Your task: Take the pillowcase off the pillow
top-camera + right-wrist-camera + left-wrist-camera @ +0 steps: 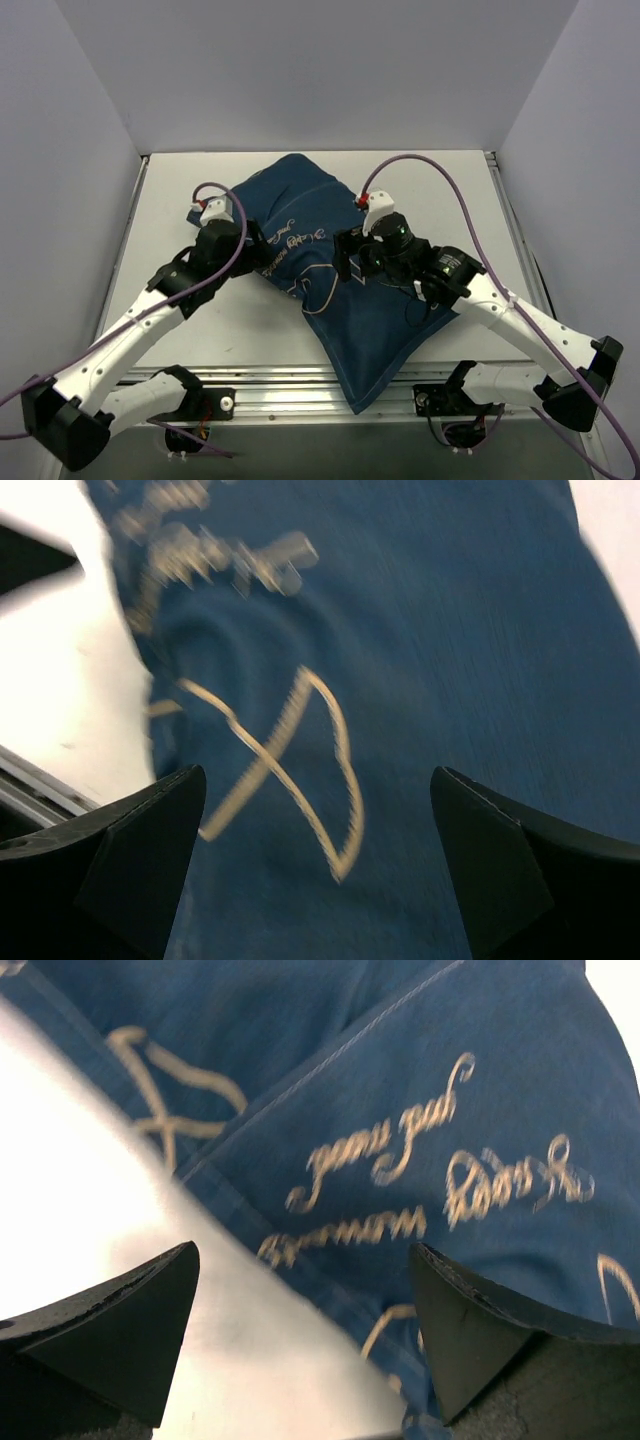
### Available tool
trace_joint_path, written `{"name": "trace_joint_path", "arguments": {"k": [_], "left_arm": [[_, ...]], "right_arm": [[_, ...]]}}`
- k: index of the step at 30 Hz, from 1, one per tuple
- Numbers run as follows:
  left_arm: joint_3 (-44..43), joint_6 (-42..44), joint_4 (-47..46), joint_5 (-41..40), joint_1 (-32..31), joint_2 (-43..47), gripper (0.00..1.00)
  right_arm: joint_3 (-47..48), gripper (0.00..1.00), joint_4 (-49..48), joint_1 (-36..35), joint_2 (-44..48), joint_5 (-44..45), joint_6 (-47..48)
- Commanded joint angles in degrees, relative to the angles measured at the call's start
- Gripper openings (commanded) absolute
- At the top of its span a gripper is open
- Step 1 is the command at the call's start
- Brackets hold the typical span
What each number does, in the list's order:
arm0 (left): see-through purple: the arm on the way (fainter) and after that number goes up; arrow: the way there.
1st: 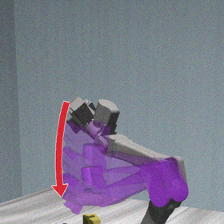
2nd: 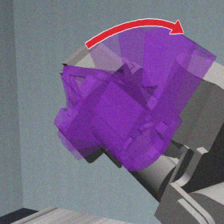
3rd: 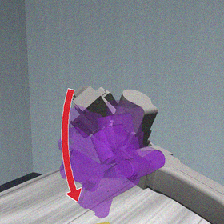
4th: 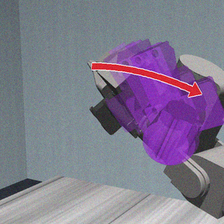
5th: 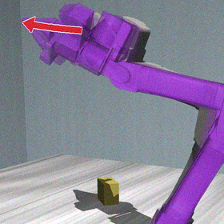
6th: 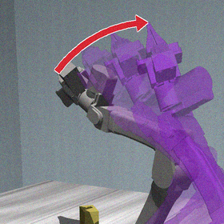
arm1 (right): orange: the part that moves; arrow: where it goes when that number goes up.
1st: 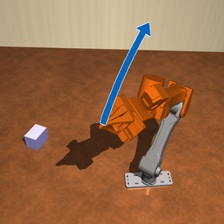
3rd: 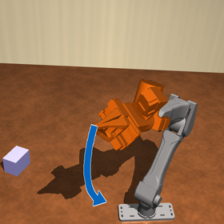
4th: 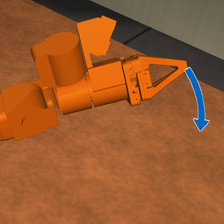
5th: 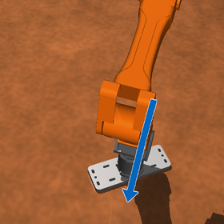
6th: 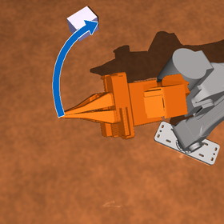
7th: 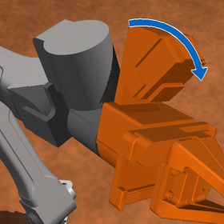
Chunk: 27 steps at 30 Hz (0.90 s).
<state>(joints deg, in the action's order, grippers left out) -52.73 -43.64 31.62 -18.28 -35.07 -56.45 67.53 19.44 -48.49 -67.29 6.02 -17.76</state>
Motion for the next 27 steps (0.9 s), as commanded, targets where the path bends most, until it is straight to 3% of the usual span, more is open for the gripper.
{"name": "trace_joint_path", "arguments": {"k": [1,6,10,11,14,17,20,23,27], "left_arm": [[-6.85,6.45,-9.19,4.21,2.71,-7.78,0.94],[-11.60,9.62,-15.88,11.94,8.96,-19.81,0.94],[-9.08,8.66,-20.00,19.49,10.02,-23.71,1.00],[-7.75,7.44,-21.84,21.51,9.93,-23.97,0.90],[-2.04,4.45,-24.05,26.63,9.06,-22.67,0.78],[5.67,1.90,-26.77,24.89,4.06,-19.42,0.67],[11.13,-1.18,-27.57,21.81,-3.50,-15.02,0.67],[14.14,-6.00,-27.41,19.52,-10.18,-10.89,0.67],[15.38,-9.88,-24.94,10.14,-18.00,-4.13,0.71]], "right_arm": [[-6.94,0.90,5.51,0.76,3.56,6.54,-6.04],[-16.10,0.91,5.70,1.47,10.33,4.10,-10.80],[-21.64,0.92,3.15,3.13,13.06,3.73,-12.91],[-21.91,0.93,2.80,4.18,12.62,4.08,-12.83],[-21.56,0.94,1.22,10.83,9.99,2.95,-12.30],[-22.70,0.95,-5.80,16.48,7.70,-3.19,-11.68],[-23.32,0.95,-13.36,23.16,2.00,-8.81,-12.21],[-19.90,0.92,-16.62,25.46,-5.47,-8.49,-10.99],[-13.75,0.92,-16.64,25.55,-11.37,-3.76,-7.47]]}}
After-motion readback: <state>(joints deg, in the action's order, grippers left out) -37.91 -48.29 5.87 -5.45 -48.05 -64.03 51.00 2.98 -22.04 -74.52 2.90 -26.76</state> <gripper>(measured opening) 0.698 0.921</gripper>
